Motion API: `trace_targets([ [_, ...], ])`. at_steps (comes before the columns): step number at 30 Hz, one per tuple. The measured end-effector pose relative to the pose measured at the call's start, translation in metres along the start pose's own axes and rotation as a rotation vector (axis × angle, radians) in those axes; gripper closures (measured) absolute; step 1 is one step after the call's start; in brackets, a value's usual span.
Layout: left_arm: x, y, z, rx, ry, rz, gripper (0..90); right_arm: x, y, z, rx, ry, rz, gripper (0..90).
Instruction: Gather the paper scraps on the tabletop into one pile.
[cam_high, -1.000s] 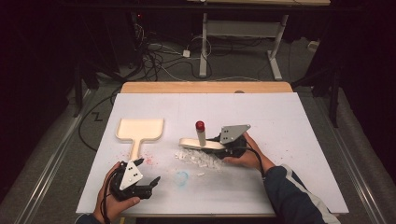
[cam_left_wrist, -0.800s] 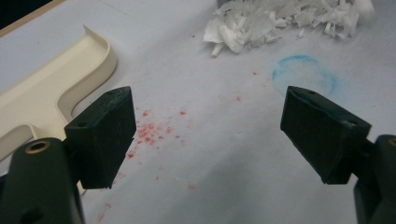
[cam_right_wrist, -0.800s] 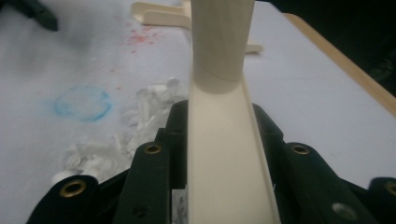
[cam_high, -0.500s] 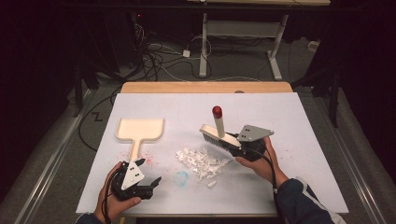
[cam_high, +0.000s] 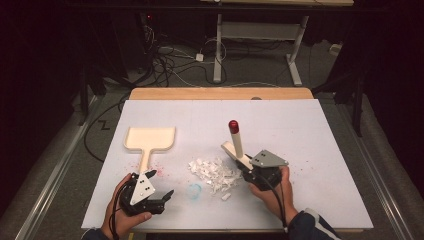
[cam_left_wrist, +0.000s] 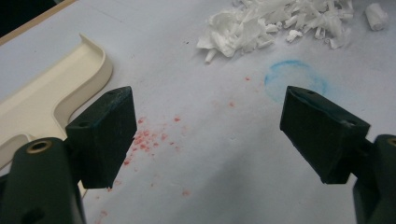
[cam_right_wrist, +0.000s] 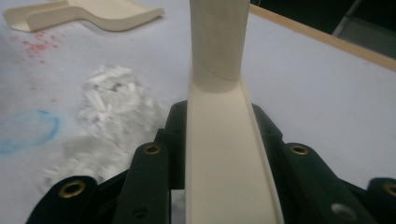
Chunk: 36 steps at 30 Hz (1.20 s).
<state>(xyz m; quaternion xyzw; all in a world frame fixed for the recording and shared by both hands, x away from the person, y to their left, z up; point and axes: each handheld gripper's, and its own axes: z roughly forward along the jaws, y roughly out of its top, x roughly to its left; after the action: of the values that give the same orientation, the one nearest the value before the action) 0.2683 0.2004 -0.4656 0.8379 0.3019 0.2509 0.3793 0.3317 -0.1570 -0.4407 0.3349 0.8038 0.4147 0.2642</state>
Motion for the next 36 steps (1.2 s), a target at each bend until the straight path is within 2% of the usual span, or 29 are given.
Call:
trace_targets([
  [1, 0.000, 0.000, 0.000, -0.002, -0.002, 0.000, 17.7, 0.006, 0.000, 0.004, -0.005, 0.009, 0.010, 67.5],
  [4, 0.000, 0.000, 0.001, -0.001, -0.003, -0.003, 17.7, 0.024, 0.001, 0.014, -0.021, -0.004, 0.023, 67.4],
  [7, 0.000, 0.000, 0.001, -0.002, -0.002, -0.003, 17.9, 0.035, 0.006, 0.022, -0.041, -0.012, 0.039, 67.4],
  [9, 0.000, 0.000, 0.001, -0.001, -0.001, -0.003, 17.9, 0.036, 0.010, 0.025, -0.070, -0.011, 0.065, 67.6],
  [12, 0.000, -0.001, 0.000, -0.001, -0.002, -0.003, 18.0, 0.035, 0.015, 0.028, -0.084, -0.029, 0.045, 67.6],
  [15, 0.000, -0.001, 0.000, -0.001, -0.002, -0.004, 18.0, 0.026, 0.016, 0.023, -0.088, -0.015, 0.058, 67.6],
  [17, 0.000, -0.001, 0.000, 0.002, 0.001, -0.005, 18.0, 0.019, 0.015, 0.015, -0.102, -0.006, 0.057, 67.5],
  [19, 0.000, -0.001, 0.000, 0.003, 0.001, -0.001, 18.0, 0.010, 0.014, 0.004, -0.111, -0.007, 0.035, 67.4],
  [23, 0.000, 0.000, 0.000, 0.003, 0.010, 0.011, 18.0, -0.010, 0.012, -0.020, -0.140, 0.076, 0.050, 67.4],
  [25, 0.000, 0.000, 0.000, 0.005, 0.010, 0.013, 18.0, -0.017, 0.011, -0.033, -0.144, 0.125, 0.021, 67.4],
  [27, -0.001, 0.000, 0.000, 0.013, 0.006, 0.009, 18.0, -0.022, 0.010, -0.049, -0.159, 0.171, -0.030, 67.4],
  [29, -0.001, 0.000, 0.000, 0.015, 0.006, 0.009, 18.0, -0.024, 0.007, -0.062, -0.157, 0.183, -0.047, 67.4],
  [30, -0.002, 0.000, 0.000, 0.015, 0.006, 0.010, 18.0, -0.026, 0.005, -0.069, -0.147, 0.213, -0.051, 67.5],
  [36, -0.002, 0.000, 0.000, 0.019, 0.011, 0.013, 18.2, -0.022, -0.018, -0.090, -0.087, 0.299, -0.080, 67.6],
])
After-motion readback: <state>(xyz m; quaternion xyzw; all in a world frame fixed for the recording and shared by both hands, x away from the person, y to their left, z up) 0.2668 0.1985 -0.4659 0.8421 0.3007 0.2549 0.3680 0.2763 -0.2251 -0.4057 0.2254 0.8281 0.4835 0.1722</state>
